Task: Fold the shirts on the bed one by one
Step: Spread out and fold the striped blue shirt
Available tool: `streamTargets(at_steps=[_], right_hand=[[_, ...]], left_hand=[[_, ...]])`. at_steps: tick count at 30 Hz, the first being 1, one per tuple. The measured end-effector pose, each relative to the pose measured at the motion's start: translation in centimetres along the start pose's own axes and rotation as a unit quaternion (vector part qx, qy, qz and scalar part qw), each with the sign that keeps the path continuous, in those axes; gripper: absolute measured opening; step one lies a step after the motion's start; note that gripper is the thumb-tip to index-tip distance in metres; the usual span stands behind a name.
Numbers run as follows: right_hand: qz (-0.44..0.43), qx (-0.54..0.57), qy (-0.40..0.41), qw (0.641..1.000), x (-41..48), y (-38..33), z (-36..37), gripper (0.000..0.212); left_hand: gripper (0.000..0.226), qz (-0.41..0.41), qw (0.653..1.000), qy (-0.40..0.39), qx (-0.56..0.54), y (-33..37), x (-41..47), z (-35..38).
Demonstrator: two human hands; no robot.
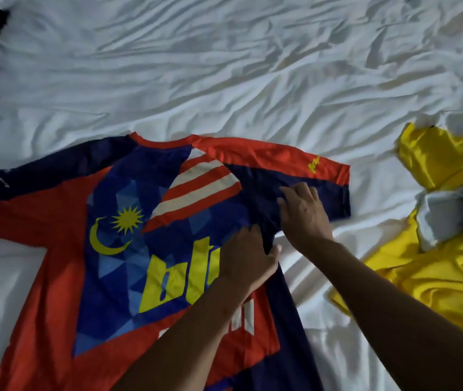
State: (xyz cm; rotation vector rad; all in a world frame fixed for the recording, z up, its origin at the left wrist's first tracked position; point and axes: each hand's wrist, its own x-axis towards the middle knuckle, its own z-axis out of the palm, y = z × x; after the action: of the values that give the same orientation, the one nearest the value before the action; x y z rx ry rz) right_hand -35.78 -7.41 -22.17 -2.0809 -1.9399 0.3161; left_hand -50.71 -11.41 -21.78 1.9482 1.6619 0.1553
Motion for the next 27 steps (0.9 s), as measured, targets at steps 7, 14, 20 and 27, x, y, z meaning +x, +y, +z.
streamTargets(at_steps=[7,14,20,27], right_hand=[[0.003,0.102,-0.071,0.992,8.5,-0.8,1.1,0.041],[0.044,0.1,-0.107,0.988,12.8,-2.3,2.6,0.056],[0.09,0.135,-0.078,0.984,14.0,-2.5,3.4,0.028],[0.106,0.203,-0.046,0.972,14.0,-5.6,1.9,0.02]], left_hand=[[0.048,-0.057,0.996,-0.031,0.055,1.0,1.9,0.6],[0.037,-0.065,0.997,-0.035,0.034,0.5,2.9,0.9],[0.023,-0.064,0.995,-0.04,-0.061,-1.0,3.2,0.3],[0.042,-0.099,0.956,-0.04,-0.272,-3.6,2.4,-1.9]])
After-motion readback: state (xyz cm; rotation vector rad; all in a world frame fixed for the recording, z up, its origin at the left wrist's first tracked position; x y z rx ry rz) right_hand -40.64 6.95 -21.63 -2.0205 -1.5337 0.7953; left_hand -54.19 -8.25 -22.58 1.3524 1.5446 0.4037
